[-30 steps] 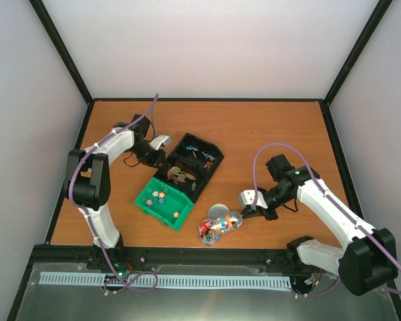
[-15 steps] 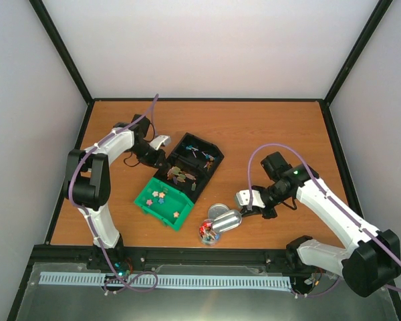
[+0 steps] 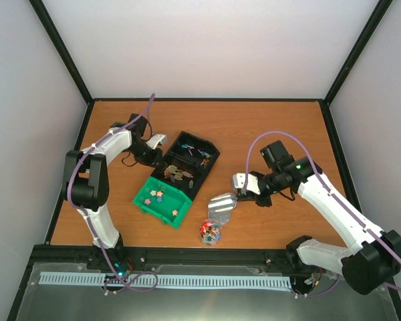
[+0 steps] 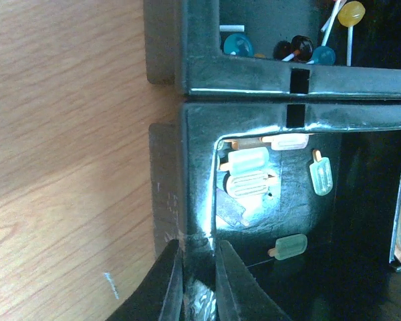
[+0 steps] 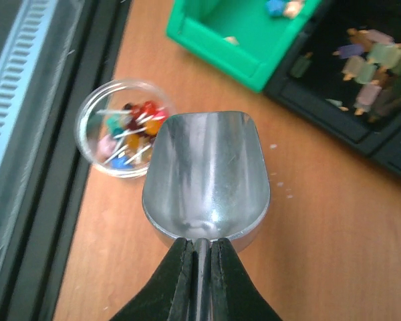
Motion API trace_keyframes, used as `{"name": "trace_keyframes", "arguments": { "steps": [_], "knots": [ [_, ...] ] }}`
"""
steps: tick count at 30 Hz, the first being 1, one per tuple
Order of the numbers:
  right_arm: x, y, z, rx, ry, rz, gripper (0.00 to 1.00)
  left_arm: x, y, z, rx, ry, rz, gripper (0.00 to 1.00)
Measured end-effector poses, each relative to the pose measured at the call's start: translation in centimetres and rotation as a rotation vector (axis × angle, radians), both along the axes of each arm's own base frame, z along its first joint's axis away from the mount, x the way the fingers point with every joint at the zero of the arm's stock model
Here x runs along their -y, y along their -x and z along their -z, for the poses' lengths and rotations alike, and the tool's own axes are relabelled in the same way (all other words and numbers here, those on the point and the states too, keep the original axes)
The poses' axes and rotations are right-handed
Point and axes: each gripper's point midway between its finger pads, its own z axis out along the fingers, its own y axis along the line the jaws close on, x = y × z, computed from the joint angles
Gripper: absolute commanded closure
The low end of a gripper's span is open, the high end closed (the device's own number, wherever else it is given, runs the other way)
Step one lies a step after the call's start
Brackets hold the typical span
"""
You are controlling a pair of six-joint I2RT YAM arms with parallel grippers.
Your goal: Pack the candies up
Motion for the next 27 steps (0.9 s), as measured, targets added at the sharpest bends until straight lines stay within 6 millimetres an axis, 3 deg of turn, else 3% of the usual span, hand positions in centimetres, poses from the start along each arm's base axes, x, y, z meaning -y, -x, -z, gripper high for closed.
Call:
{"name": "trace_keyframes", "arguments": {
  "steps": [4,8,12,16,21,27],
  "knots": [
    [-0.8,-3.5,-1.0,-0.008,-0.045,0.112,0.97,-1.1,-0.7,0.0,0.006,-0.015,-0.044,0.99],
    [-0.8,-7.9,-0.8,-0.028,-0.079,0.232,0.97,-2.4,-1.9,-0.2,0.032,-0.048,-0.082,0.99],
    [0.1,-11.8,0.8,-0.065,-0.088,0.345,0.97,-3.6,-4.3,-0.9,0.056,-0.078,-0.11,0.97],
    [1.6,-16.5,3.4,-0.115,-0.104,0.501,0.97,-5.1,-7.3,-1.6,0.087,-0.097,-0.149,0.89],
    [2.3,-20.7,6.7,-0.185,-0.134,0.653,0.97,-6.3,-9.0,-2.1,0.114,-0.106,-0.168,0.64],
    [1.8,-23.8,8.5,-0.226,-0.16,0.73,0.97,-6.3,-9.4,-3.4,0.148,-0.095,-0.159,0.17]
  ]
}}
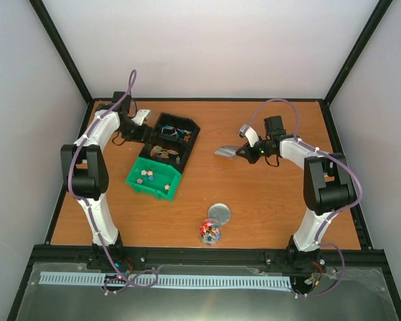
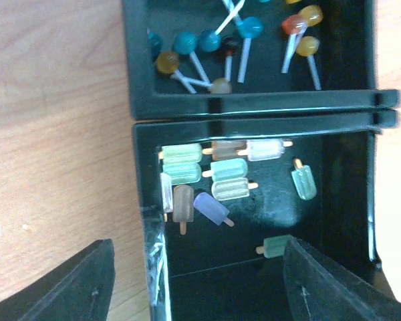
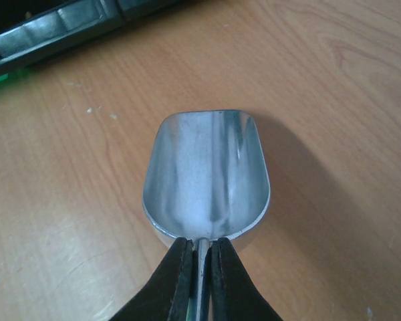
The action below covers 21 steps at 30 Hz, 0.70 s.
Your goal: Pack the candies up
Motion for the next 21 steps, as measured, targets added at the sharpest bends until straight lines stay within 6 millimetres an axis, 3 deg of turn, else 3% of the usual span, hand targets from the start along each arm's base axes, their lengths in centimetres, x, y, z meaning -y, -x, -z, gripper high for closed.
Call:
{"name": "trace_keyframes", "arguments": {
  "steps": [1,2,6,9,12,15,19,21],
  "knots": [
    [0.0,-0.5,0.2,0.003,0.003,0.006,0.96,0.1,0.1,-0.7,0.012,0.009,-0.001,0.05],
    [0.0,-0.8,0.4,0.005,0.002,0.008,0.96,0.2,0.1,-1.4,0.03,0.013,0.006,0.01],
    [-0.1,-1.5,0.9,0.024,0.006,0.003,0.89,0.4,1.0,-6.8,0.165,0.036,0.007,0.0],
    [0.0,-1.6,1.3,0.033,0.025,-0.003,0.76,0.4,2.2,-11.8,0.305,0.04,0.01,0.0],
    [0.3,-1.6,2.2,0.029,0.051,-0.009,0.66,0.4,3.4,-15.1,0.409,0.047,0.012,0.0],
    [0.5,-1.4,2.6,0.021,0.067,-0.011,0.56,0.5,4.3,-16.1,0.451,0.056,0.01,0.0],
    [0.8,-0.9,2.4,0.012,0.08,-0.014,0.43,0.6,5.3,-15.4,0.446,0.066,0.012,0.0],
    [0.8,-0.6,1.4,0.017,0.077,-0.011,0.26,0.6,5.6,-15.1,0.441,0.067,0.012,0.0]
  ]
}}
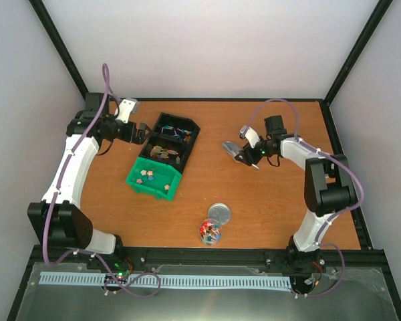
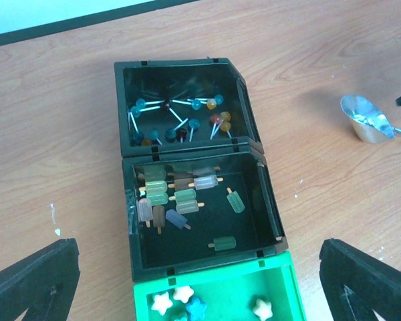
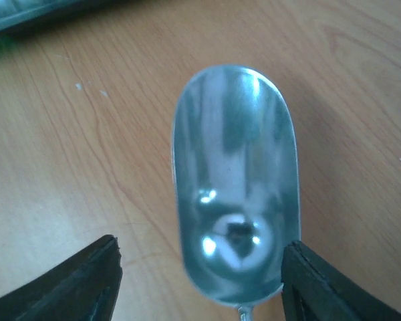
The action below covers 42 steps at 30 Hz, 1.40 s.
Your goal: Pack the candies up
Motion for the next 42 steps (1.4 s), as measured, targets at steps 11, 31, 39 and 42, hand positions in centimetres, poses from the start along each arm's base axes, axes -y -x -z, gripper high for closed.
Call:
{"name": "trace_keyframes", "arguments": {
  "steps": [11,31,39,42],
  "knots": [
    [-0.7,4.2,-8.8,0.079,-0.017,-0.017,0.24,0.8,4.8,-2.6,0.087,0.027,0.054,0.0],
    [-5.5,17.0,2.1,-0.125,0.355,-0.246,0.46,3.1,13.8,2.7,-0.018,-0.012,0.362,0.0],
    [-6.2,17.5,4.9,-0.146,0.426,-0.285,0.53,3.9,14.3,3.6,-0.029,-0.028,0.41,0.01],
    [-6.3,17.4,5.7,-0.139,0.448,-0.293,0.62,5.0,15.0,4.0,-0.027,-0.057,0.477,0.01]
  ]
}}
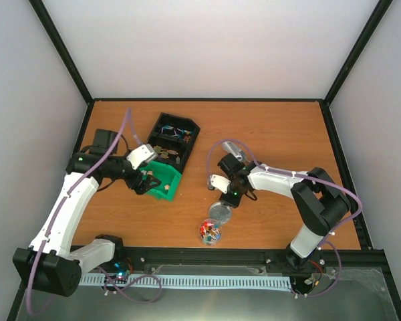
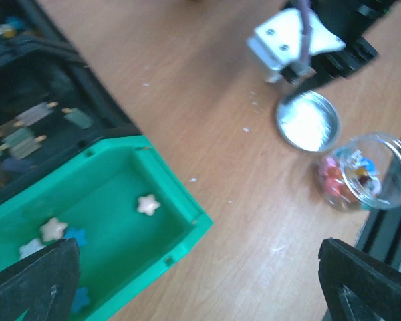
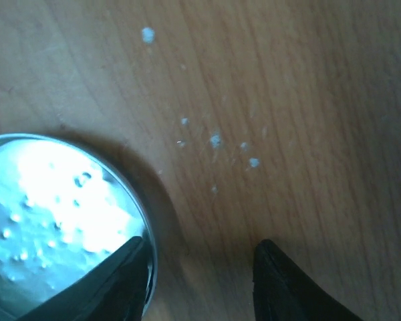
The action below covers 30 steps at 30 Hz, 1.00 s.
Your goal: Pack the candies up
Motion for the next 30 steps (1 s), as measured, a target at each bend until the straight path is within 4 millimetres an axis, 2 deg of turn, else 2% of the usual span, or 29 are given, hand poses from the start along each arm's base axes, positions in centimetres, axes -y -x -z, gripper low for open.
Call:
{"name": "trace_keyframes", "arguments": {
  "steps": [7,8,13,17,20,22,25,30],
  "knots": [
    [-0.2,-1.0,0.2,0.053,0.007,0.004,0.95,3.3,3.4,2.3,-0.016,-0.057,0.214,0.04],
    [-0.2,-1.2,0.2,0.059,0.006,0.007,0.97,3.8,3.9,2.5,-0.01,-0.069,0.249,0.04],
    [-0.2,-1.6,0.1,0.072,0.003,0.013,0.97,6.6,7.1,2.6,0.067,-0.12,0.46,0.03],
    [0.5,-2.2,0.0,0.059,-0.013,0.052,0.97,8.8,8.7,2.4,0.176,-0.154,0.597,0.03],
    [1.3,-3.2,-0.7,0.056,-0.042,0.103,0.97,11.5,10.9,2.8,0.272,-0.19,0.745,0.01],
    [1.8,-3.8,-1.7,0.062,-0.073,0.136,0.97,13.1,12.3,3.4,0.311,-0.213,0.826,0.0],
    [2.2,-4.4,-3.2,0.074,-0.123,0.169,0.97,14.9,13.4,4.6,0.338,-0.25,0.894,0.0],
    [3.1,-5.5,-5.7,0.085,-0.21,0.234,0.97,16.9,15.5,7.9,0.381,-0.34,0.995,0.0]
  ]
}}
